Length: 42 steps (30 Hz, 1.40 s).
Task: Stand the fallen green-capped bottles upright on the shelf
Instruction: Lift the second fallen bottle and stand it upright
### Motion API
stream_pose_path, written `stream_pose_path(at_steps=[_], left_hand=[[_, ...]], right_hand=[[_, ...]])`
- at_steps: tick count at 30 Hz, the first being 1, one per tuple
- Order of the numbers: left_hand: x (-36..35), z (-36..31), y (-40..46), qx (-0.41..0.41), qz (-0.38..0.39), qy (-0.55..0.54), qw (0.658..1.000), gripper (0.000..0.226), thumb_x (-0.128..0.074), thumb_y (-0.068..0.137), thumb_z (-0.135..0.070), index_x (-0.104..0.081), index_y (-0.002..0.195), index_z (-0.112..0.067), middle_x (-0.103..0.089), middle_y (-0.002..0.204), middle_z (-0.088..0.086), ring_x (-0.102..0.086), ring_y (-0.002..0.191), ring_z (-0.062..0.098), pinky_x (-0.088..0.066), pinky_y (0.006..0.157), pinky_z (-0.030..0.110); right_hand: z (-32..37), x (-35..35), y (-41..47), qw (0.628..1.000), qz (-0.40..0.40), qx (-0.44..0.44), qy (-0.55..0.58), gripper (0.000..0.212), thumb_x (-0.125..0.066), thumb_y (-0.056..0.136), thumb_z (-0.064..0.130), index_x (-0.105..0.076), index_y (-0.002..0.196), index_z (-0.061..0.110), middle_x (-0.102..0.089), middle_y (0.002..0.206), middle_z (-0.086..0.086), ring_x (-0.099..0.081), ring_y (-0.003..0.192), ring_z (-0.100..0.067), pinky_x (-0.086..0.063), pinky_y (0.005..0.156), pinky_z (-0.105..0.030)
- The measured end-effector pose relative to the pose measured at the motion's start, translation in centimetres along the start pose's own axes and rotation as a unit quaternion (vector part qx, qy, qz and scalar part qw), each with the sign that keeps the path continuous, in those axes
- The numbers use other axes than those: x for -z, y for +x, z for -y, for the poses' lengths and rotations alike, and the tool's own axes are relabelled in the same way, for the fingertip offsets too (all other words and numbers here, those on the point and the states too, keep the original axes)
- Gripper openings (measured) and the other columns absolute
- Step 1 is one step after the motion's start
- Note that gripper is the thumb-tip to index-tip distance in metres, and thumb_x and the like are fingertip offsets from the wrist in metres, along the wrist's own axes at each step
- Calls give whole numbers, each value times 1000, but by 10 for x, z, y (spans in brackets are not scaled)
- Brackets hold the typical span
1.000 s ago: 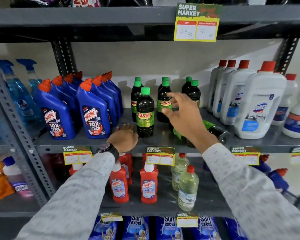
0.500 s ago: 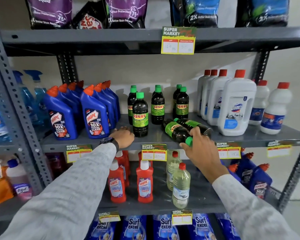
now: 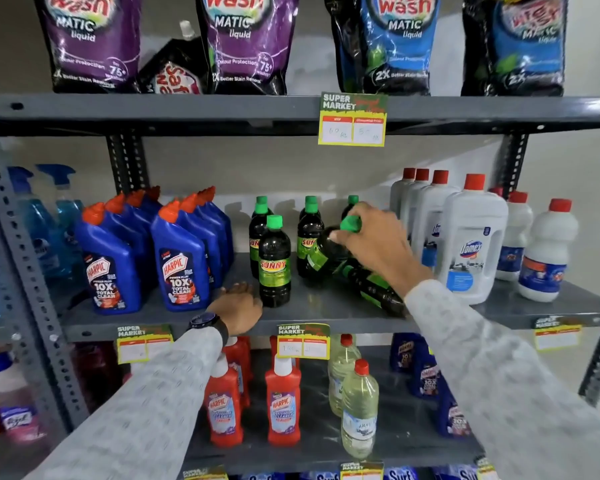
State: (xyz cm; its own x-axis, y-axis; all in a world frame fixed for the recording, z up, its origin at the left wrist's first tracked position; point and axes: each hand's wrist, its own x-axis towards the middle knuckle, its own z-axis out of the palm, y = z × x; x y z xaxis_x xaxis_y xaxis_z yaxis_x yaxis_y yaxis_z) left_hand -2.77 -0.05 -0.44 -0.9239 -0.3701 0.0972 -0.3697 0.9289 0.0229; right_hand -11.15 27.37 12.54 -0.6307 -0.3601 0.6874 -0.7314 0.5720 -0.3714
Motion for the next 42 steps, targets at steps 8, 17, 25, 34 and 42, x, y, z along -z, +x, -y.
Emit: stream_pose_path(at_steps=[8, 17, 25, 34, 42], left_hand=[[-6, 7, 5, -8, 7, -24, 1000, 63, -18, 106, -36, -21, 162, -8, -19, 171, 17, -17, 159, 31, -12, 128, 53], [-6, 6, 3, 1, -3, -68, 998, 64, -19, 106, -39, -22, 163, -9, -18, 173, 11, -15, 160, 24, -9, 130, 45], [-11, 8, 6, 1, -13, -36, 999, 66, -17, 106, -41, -23, 163, -9, -19, 172, 11, -16, 160, 24, -12, 129, 47], [-11, 10, 4, -9, -30, -40, 999, 66, -20, 105, -40, -25, 162, -9, -21, 172, 12, -19, 160, 25, -12, 129, 47], [-10, 8, 4, -3, -16, -52, 999, 64, -19, 107, -39, -21, 164, -9, -16, 173, 10, -14, 161, 23, -7, 129, 45]], right_hand=[[17, -36, 75, 980, 182, -71, -28, 46, -80, 74, 48, -66, 101, 13, -69, 100, -4, -67, 92, -27, -54, 73, -37], [14, -49, 82, 975, 208, -61, -40, 72, -77, 71, 57, -63, 128, 15, -67, 124, -3, -61, 98, -23, -45, 74, -35], [-11, -75, 15, 950, 126, -102, 267, 64, -81, 78, 59, -58, 128, 27, -66, 111, 17, -62, 97, -1, -44, 77, -24], [-45, -126, -37, 929, 154, -133, 308, 77, -87, 78, 15, -46, 143, 24, -70, 118, 6, -66, 108, -9, -54, 96, -35], [-40, -127, -41, 949, 95, -114, 277, 80, -96, 69, 33, -50, 133, 23, -65, 114, 13, -61, 103, -2, -47, 82, -20]])
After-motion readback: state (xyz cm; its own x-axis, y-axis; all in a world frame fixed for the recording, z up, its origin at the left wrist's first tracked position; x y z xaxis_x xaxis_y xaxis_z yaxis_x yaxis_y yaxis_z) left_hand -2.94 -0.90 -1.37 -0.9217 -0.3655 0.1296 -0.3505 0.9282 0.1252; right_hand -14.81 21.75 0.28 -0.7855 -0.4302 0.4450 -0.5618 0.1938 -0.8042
